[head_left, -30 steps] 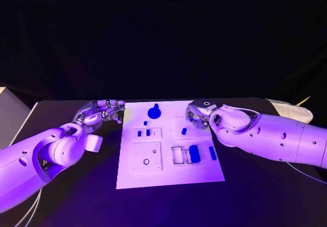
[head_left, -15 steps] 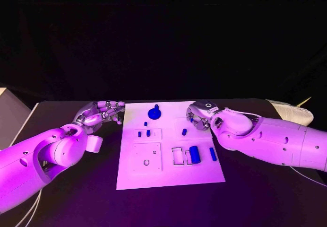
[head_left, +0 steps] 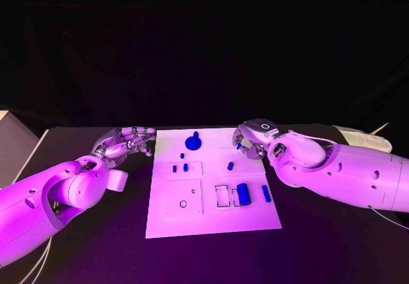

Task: Assemble the parts on the task board

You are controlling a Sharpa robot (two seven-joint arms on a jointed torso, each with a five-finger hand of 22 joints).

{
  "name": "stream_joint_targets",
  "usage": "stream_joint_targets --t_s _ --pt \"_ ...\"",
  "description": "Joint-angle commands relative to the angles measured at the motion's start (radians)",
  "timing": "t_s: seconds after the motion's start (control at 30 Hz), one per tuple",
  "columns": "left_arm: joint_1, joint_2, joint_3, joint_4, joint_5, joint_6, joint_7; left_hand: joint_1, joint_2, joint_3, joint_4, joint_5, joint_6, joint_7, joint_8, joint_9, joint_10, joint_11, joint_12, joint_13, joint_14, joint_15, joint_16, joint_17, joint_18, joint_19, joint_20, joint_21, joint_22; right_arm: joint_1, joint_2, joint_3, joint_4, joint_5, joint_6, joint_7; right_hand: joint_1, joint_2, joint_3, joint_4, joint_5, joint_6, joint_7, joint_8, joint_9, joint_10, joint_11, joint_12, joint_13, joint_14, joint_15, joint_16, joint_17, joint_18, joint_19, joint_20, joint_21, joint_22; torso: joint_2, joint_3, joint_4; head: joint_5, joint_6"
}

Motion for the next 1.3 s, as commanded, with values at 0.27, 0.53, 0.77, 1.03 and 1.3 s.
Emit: stream_joint_targets --t_s 0.27,0.53,0.77,1.03,1.3 --pt "0.000 0.009 0.001 0.004 0.017 0.008 0.005 0.010 -0.002 -0.004 -0.002 0.000 0.001 0.002 -0.002 0.002 -0.008 -0.001 0.002 -0.001 -0.004 -0.003 -0.006 -0.002 0.007 0.007 0.001 -0.006 -0.001 -0.017 0.026 -0.001 0.124 0.027 -0.020 0.011 -0.003 0.005 0.002 -0.004 0.002 0.008 0.000 0.005 0.001 0.062 -0.033 0.016 0.033 0.045 -0.008 0.003 -0.001 -0.016 -0.005 -0.001 0.004 -0.001 -0.002 -0.0010 -0.0005 0.016 0.001" --pt "-0.001 0.016 0.001 0.008 0.022 0.003 0.007 0.010 -0.002 -0.004 -0.002 0.000 0.001 0.001 -0.001 0.002 -0.008 -0.001 0.002 -0.002 -0.004 -0.003 -0.007 -0.002 0.007 0.007 0.001 -0.006 -0.002 -0.049 0.081 -0.012 0.167 0.011 -0.005 0.015 -0.004 0.005 0.002 -0.005 0.002 0.008 0.000 0.004 0.001 0.062 -0.033 0.015 0.033 0.044 -0.008 0.002 -0.002 -0.016 -0.006 -0.001 0.004 -0.002 -0.007 -0.0029 -0.0006 0.038 -0.008" --pt "-0.001 0.020 0.001 0.011 0.023 0.003 0.005 0.011 -0.002 -0.005 -0.002 0.000 0.002 0.001 -0.001 0.003 -0.008 -0.002 0.002 -0.002 -0.004 -0.003 -0.007 -0.003 0.007 0.007 0.001 -0.007 -0.002 -0.077 0.127 -0.024 0.146 0.004 0.007 0.020 -0.004 0.005 0.002 -0.006 0.002 0.008 0.000 0.004 0.001 0.061 -0.033 0.015 0.033 0.044 -0.008 0.003 -0.002 -0.016 -0.006 -0.001 0.005 0.000 -0.005 -0.0031 0.0010 0.045 -0.012" --pt "-0.001 0.020 0.000 0.016 0.023 0.006 0.001 0.011 -0.002 -0.005 -0.002 0.000 0.002 0.001 -0.001 0.003 -0.008 -0.002 0.002 -0.002 -0.004 -0.003 -0.007 -0.003 0.007 0.007 0.001 -0.007 -0.002 -0.091 0.164 -0.034 0.116 0.005 0.011 0.031 -0.006 0.005 0.004 -0.007 0.005 0.006 0.001 0.003 0.001 0.059 -0.032 0.013 0.033 0.044 -0.007 0.002 -0.004 -0.016 -0.006 -0.001 0.005 0.000 -0.005 -0.0021 -0.0014 0.044 -0.021" --pt "-0.001 0.020 0.000 0.018 0.023 0.007 -0.001 0.011 -0.001 -0.006 -0.002 0.000 0.004 0.001 0.000 0.003 -0.008 -0.002 0.002 -0.002 -0.004 -0.003 -0.007 -0.003 0.007 0.008 0.001 -0.007 -0.002 -0.107 0.187 -0.039 0.099 0.002 0.009 0.033 -0.006 0.005 0.005 -0.007 0.006 0.005 0.002 0.003 0.001 0.058 -0.032 0.012 0.034 0.044 -0.007 0.002 -0.003 -0.016 -0.006 -0.001 0.006 0.002 -0.003 -0.0025 0.0016 0.044 -0.030"
